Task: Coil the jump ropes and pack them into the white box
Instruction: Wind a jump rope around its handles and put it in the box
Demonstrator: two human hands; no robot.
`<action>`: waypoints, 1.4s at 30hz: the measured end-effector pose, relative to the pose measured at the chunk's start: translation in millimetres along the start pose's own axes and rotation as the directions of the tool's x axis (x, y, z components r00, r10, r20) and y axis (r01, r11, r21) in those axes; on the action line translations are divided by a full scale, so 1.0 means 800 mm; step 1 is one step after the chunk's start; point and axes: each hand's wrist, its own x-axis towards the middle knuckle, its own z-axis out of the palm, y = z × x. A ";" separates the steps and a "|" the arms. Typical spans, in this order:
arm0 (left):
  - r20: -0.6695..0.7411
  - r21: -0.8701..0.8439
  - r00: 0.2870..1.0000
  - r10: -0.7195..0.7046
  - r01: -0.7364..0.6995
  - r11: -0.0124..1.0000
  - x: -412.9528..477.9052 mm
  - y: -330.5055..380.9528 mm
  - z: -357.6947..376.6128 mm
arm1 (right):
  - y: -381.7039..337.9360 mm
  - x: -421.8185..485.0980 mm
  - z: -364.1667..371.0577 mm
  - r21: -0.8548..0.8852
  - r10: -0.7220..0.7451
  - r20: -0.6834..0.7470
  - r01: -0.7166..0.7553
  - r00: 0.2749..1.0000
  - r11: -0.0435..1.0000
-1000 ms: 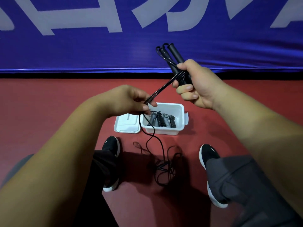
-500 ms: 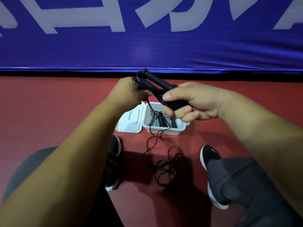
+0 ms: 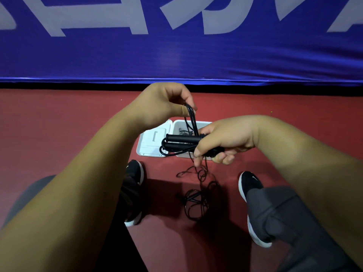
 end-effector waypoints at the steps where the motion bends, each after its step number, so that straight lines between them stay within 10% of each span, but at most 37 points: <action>1: 0.014 0.008 1.000 0.005 -0.005 1.000 -0.001 0.002 0.002 | 0.001 0.004 -0.001 -0.018 0.010 -0.013 -0.010 1.000 1.000; 16: 0.139 0.314 0.986 -0.094 0.046 0.948 -0.008 0.002 0.000 | 0.012 0.031 -0.034 -0.073 -0.080 -0.592 0.045 0.802 0.996; 25: 0.101 0.654 0.972 -0.210 0.094 0.750 -0.003 -0.017 0.012 | 0.001 0.031 -0.027 0.005 -0.063 -0.536 0.077 0.842 0.997; 42: -0.049 0.358 0.990 -0.133 0.142 0.923 -0.010 -0.005 0.015 | -0.005 0.025 -0.034 0.038 -0.025 -0.612 0.062 0.791 0.997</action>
